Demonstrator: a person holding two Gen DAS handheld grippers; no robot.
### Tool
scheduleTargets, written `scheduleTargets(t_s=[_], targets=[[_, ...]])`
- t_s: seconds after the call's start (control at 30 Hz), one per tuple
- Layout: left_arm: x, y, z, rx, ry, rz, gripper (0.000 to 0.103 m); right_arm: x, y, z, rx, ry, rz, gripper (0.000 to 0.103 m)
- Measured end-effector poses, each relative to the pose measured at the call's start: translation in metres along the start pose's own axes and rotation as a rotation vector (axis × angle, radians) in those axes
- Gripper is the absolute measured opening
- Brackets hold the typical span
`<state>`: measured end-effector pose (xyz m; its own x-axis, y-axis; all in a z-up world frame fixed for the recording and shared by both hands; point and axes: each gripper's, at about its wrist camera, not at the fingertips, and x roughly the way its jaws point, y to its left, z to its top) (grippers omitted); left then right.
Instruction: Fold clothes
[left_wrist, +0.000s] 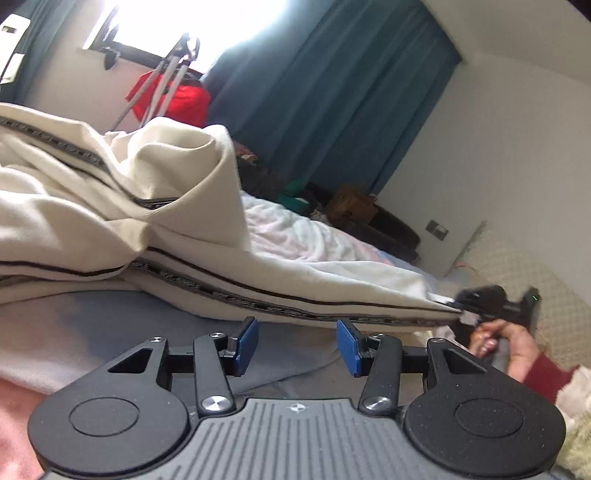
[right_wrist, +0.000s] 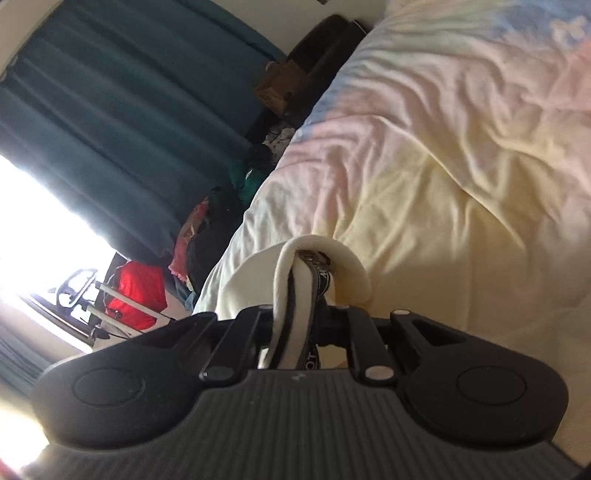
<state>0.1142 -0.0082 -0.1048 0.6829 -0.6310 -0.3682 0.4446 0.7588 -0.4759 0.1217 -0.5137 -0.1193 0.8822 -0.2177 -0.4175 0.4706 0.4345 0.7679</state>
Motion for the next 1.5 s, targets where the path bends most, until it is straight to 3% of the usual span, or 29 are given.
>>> scheduleTargets(t_s=[0.1,0.23,0.3,0.37,0.47,0.57,0.67,0.83,1.0,1.03,1.1,1.17,1.2,1.37,1.5], targets=[[0.000,0.007,0.002,-0.038,-0.001,0.035,0.050,0.003,0.001,0.001,-0.035,0.008,-0.001,0.013],[-0.007,0.017,0.005,-0.092,-0.020,0.079,0.050,-0.001,-0.005,0.004,0.083,-0.005,0.040,0.012],[-0.008,0.019,0.007,-0.117,-0.033,0.101,0.050,-0.007,0.001,0.008,0.075,-0.032,0.056,0.011],[-0.007,0.025,0.013,-0.133,-0.039,0.116,0.050,-0.017,0.012,0.014,0.023,-0.096,0.080,0.010],[-0.006,0.033,0.017,-0.159,-0.039,0.125,0.050,-0.040,0.035,0.021,-0.135,-0.265,0.097,0.010],[-0.005,0.037,0.019,-0.169,-0.036,0.127,0.050,-0.052,0.048,0.018,-0.266,-0.362,0.049,0.010],[-0.004,0.038,0.021,-0.170,-0.030,0.127,0.050,-0.043,0.037,0.017,-0.237,-0.295,-0.034,0.011],[-0.004,0.039,0.022,-0.173,-0.024,0.125,0.050,-0.026,-0.012,0.024,0.056,-0.112,-0.089,0.012],[-0.010,0.040,0.020,-0.185,-0.025,0.139,0.050,-0.027,-0.032,0.020,0.191,-0.058,-0.094,0.014],[-0.011,0.040,0.019,-0.190,-0.024,0.145,0.050,-0.026,-0.036,0.018,0.226,-0.049,-0.084,0.017],[-0.012,0.042,0.019,-0.198,-0.024,0.168,0.051,-0.023,-0.046,0.014,0.305,-0.024,-0.024,0.034],[-0.012,0.043,0.019,-0.196,-0.032,0.208,0.051,-0.017,-0.056,0.010,0.387,-0.010,0.063,0.074],[-0.013,0.042,0.019,-0.200,-0.036,0.217,0.050,-0.015,-0.061,0.008,0.421,-0.010,0.079,0.080],[-0.014,0.046,0.021,-0.220,-0.047,0.240,0.051,0.003,-0.075,0.005,0.511,0.033,0.116,0.084],[-0.011,0.047,0.019,-0.221,-0.031,0.251,0.051,0.023,-0.084,0.003,0.485,0.087,0.046,0.082]])
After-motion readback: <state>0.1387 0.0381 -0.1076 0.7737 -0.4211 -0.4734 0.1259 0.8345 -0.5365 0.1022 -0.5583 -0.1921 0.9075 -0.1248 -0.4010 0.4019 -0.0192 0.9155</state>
